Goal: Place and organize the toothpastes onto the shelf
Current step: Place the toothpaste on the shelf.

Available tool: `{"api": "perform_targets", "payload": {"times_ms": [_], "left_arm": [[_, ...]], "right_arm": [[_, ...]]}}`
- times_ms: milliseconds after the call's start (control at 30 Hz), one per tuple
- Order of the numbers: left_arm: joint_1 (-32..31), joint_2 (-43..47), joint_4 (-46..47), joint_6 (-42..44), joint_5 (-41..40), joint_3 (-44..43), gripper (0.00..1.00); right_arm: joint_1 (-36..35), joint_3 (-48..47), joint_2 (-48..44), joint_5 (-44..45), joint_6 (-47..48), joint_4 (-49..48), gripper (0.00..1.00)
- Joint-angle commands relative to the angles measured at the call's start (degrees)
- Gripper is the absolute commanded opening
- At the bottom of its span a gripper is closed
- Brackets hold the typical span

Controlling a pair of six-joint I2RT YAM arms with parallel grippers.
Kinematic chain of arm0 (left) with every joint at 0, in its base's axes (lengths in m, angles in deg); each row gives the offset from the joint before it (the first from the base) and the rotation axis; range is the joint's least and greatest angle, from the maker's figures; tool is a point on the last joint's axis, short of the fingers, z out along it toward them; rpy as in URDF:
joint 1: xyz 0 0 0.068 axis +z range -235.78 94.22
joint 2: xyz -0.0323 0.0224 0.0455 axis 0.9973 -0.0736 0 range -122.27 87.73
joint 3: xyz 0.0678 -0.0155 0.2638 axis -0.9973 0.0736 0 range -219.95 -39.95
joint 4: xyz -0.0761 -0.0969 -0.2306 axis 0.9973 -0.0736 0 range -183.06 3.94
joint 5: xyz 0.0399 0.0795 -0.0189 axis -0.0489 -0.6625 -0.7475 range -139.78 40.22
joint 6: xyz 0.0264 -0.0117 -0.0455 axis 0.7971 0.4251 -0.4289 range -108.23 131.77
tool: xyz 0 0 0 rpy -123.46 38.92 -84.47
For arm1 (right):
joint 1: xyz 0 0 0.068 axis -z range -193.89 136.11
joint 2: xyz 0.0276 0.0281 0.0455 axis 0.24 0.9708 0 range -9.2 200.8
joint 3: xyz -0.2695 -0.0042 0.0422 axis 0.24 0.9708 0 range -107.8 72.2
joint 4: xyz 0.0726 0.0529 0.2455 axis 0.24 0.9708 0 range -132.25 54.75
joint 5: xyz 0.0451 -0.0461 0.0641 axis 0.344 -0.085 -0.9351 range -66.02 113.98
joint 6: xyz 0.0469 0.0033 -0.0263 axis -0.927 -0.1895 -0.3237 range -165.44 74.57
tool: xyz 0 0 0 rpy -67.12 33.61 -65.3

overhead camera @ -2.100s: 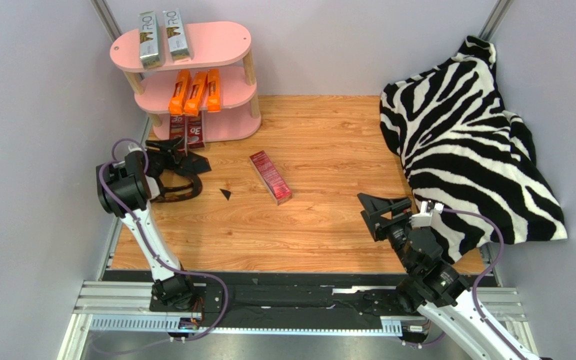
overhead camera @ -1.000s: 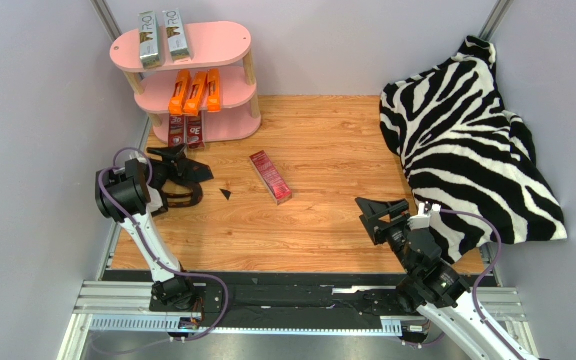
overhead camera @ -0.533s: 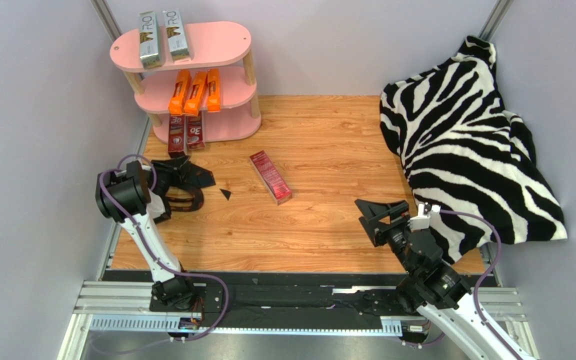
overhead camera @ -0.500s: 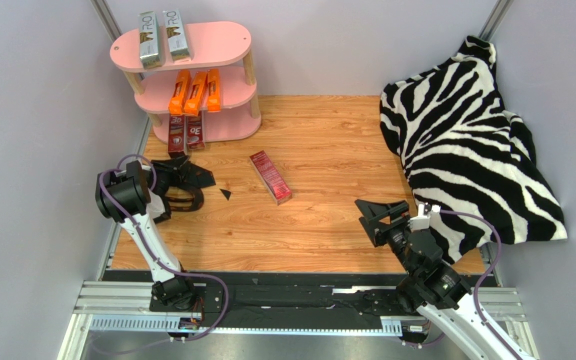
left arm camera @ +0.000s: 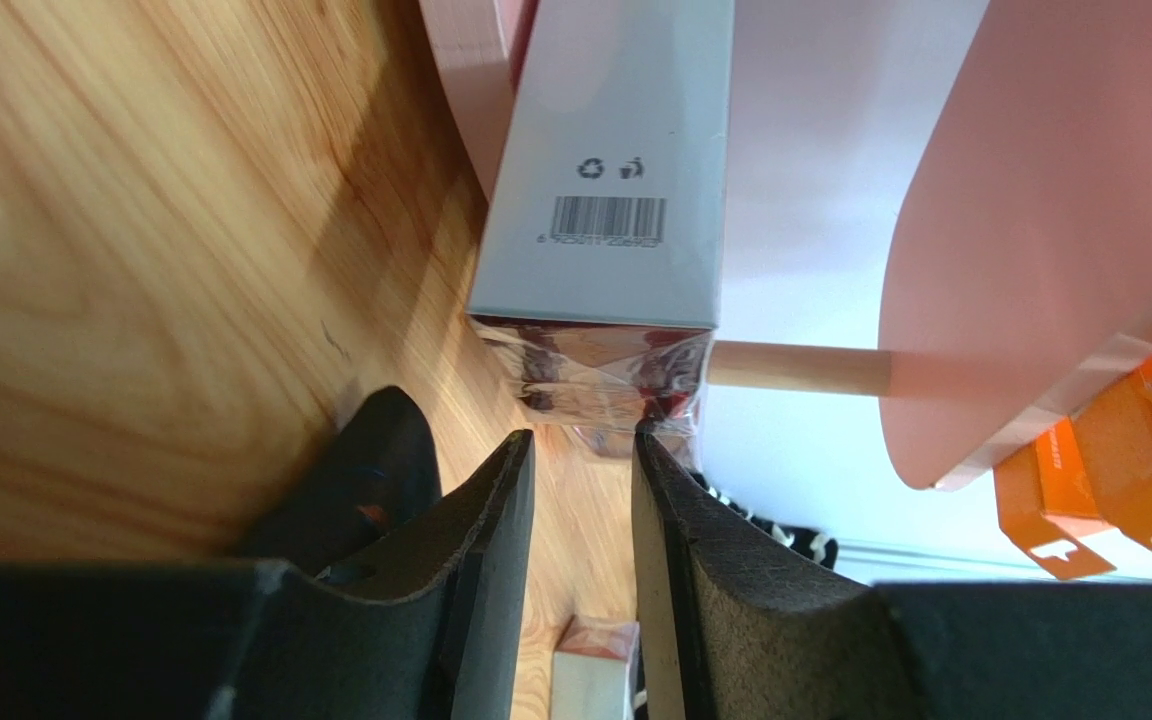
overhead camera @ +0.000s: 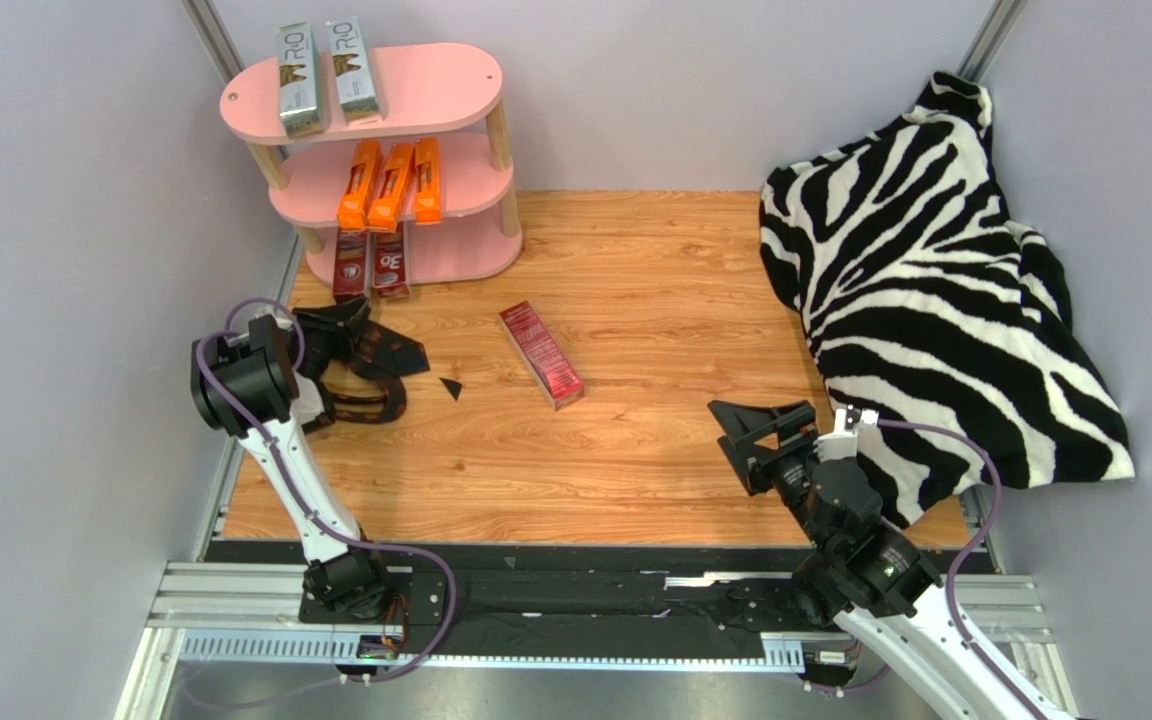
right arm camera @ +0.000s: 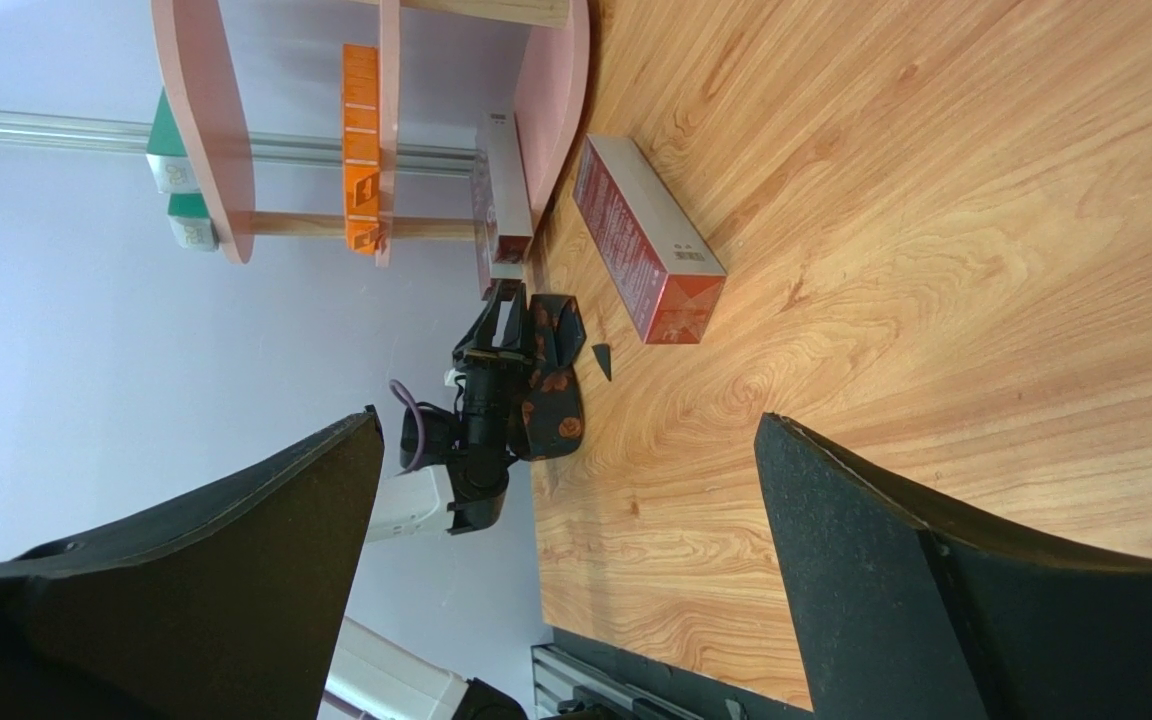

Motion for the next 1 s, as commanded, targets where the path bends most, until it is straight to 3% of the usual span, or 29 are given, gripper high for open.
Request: {"api": "perform_targets", "payload": {"times_ms": [0,233,433,567,667,833,867,967], "left_arm": [[0.5,-2.03,1.24,-0.53,0.95,-3.42,0.4],[0.06,-1.95,1.84,-0.18,0.52,-3.43,0.43],[-1.17,3.14,3.52,3.95,-0.27,4.38,0.59],[-2.39,7.1,5.61,6.06,1.13,8.87,0.76],[-3.36,11.58,6.85,7.12,2.44,11.95,0.85],[-4.42,22.03,6.86,7.38,5.08,15.99,0.89],[-4.6,23.61,6.07,7.47,5.78,17.3,0.97],[-5.65,30.99,2.22,8.95,6.84,19.85,0.98]], "right_arm": [[0.13,-0.58,0.55,1.4,0.39,-1.66,1.0],[0.13,-2.34,2.21,2.28,3.02,-0.69,1.0],[0.13,-3.13,5.73,1.32,7.32,-1.04,1.0],[0.13,-6.37,9.15,-0.09,11.37,-0.08,1.0],[0.13,-8.48,12.4,-1.06,14.79,0.36,1.0],[0.13,-10.6,16.97,-3.07,18.4,-0.16,1.0],[0.13,-10.69,17.59,-3.34,19.28,-0.25,1.0],[0.04,-11.92,20.22,-4.05,20.86,-0.6,1.0]]}}
